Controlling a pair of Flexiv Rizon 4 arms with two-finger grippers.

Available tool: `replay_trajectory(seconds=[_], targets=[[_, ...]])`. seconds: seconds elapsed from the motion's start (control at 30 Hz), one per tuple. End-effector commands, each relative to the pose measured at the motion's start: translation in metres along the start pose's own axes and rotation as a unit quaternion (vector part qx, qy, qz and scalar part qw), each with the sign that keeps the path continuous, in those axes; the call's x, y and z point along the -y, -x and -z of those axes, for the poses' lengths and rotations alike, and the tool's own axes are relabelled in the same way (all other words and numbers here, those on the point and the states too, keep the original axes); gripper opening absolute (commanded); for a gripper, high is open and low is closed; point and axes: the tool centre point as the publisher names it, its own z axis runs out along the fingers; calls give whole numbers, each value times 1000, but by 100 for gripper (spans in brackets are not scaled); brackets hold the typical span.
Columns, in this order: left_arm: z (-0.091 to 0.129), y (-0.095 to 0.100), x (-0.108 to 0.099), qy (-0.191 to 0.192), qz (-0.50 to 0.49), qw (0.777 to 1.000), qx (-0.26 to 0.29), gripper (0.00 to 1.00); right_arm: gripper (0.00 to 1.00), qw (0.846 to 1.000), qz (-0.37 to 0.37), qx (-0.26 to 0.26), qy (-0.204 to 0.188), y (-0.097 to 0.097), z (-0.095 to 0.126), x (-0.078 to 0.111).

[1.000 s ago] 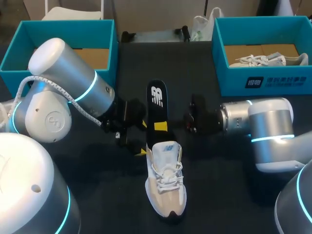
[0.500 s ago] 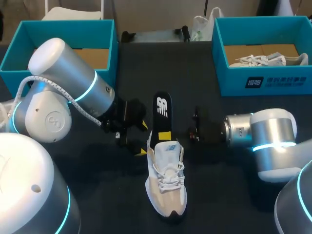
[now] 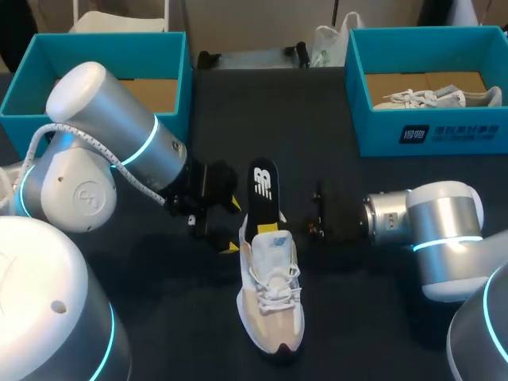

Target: Take the shoe out of the shoebox, open the shoe tongue, remove and reinsert the insole, then place the shoe into the shoebox

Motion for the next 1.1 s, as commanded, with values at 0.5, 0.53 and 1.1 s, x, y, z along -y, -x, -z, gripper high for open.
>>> replay_trajectory(seconds=[0.5,0.53,1.1], targets=[[-1,0,0,0,0,1000,0,100,31,999,31,-1,-10,-9,-4,-23],[-1,0,0,0,0,1000,0,100,30,999,31,-1,-10,-9,-4,-24],[-1,0,0,0,0,1000,0,100,0,1000,-2,-4,0,5,-2,-42]])
